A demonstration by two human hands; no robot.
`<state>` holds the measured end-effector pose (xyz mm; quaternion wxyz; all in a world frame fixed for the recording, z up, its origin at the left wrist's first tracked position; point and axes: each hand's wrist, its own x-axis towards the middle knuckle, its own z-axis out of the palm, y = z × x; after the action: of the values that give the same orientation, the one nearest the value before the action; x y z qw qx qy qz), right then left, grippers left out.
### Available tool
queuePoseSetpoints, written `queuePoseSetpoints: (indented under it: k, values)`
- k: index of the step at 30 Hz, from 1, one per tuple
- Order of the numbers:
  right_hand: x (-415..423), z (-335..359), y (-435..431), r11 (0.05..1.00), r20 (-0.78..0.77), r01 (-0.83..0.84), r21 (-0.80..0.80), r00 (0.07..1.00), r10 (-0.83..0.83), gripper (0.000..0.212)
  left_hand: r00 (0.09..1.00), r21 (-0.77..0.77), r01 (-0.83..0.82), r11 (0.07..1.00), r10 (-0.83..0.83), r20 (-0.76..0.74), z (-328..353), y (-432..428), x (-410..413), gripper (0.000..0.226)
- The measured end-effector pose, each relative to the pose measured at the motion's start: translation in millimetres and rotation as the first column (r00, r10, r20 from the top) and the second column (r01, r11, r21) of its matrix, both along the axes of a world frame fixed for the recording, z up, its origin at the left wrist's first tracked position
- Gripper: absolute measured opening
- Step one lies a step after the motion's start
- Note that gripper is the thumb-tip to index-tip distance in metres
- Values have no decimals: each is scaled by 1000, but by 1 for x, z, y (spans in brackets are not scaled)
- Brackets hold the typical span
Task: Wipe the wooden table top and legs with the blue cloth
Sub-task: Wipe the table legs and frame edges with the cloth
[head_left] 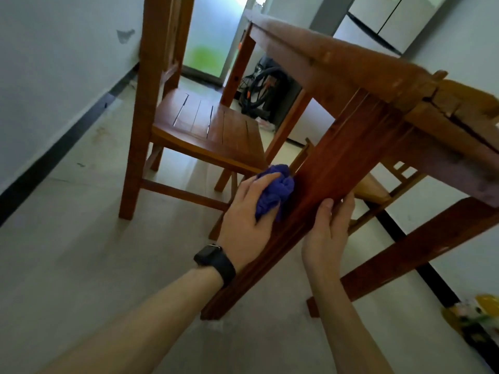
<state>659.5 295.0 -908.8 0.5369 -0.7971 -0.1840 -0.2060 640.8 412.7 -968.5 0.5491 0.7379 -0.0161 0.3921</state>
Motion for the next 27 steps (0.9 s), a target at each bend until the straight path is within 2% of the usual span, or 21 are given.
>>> queuePoseSetpoints:
  k: [4, 6, 7, 8, 10, 12, 15, 17, 20, 23, 25, 27]
  values:
    - [2, 0, -2, 999, 25, 21, -47, 999, -20, 56, 992, 134, -16, 991, 32, -120, -53, -21, -2, 53]
    - [4, 0, -7, 997, 37, 5, -75, 999, -2, 61, 966, 76, 24, 997, -3, -260, -63, -4, 5, 54]
    - [4, 1, -9, 996, 51, 1, -91, 999, 4, 62, 962, 17, 9, 1000, -4, -274, -57, 4, 8, 54]
    - [4, 2, -11, 994, 64, -2, -108, 998, 9, 63, 973, -32, -22, 999, 14, -231, -42, 12, 13, 55]
    - [5, 3, -12, 990, 69, -8, -138, 997, 18, 64, 999, -77, -22, 997, 20, -27, 12, 18, 18, 55]
    - [5, 3, -12, 991, 70, -24, -133, 997, 34, 64, 982, -23, 61, 998, -56, 178, 77, 13, 19, 49]
    - [10, 0, -16, 994, 40, -55, -94, 997, 59, 63, 950, 120, 83, 989, -115, 290, 136, 7, 27, 45]
    - [12, -1, -19, 995, 40, -70, -67, 997, 73, 63, 950, 134, 60, 989, -97, 297, 129, 0, 34, 44]
    - [18, -7, -22, 996, 57, -57, -71, 997, 61, 62, 976, 121, 83, 989, -105, 189, 71, -9, 30, 47]
    - [17, -16, -20, 998, 114, -30, -60, 993, 36, 65, 991, 128, 128, 984, -121, -60, -2, 2, 23, 53]
    - [16, -26, -18, 998, 120, -43, -35, 992, 47, 65, 936, 194, 226, 955, -157, -316, -56, 19, 15, 55]
    - [12, -39, -17, 997, 80, -72, -1, 994, 72, 69, 810, 159, 342, 926, -205, -549, -104, 35, 3, 46]
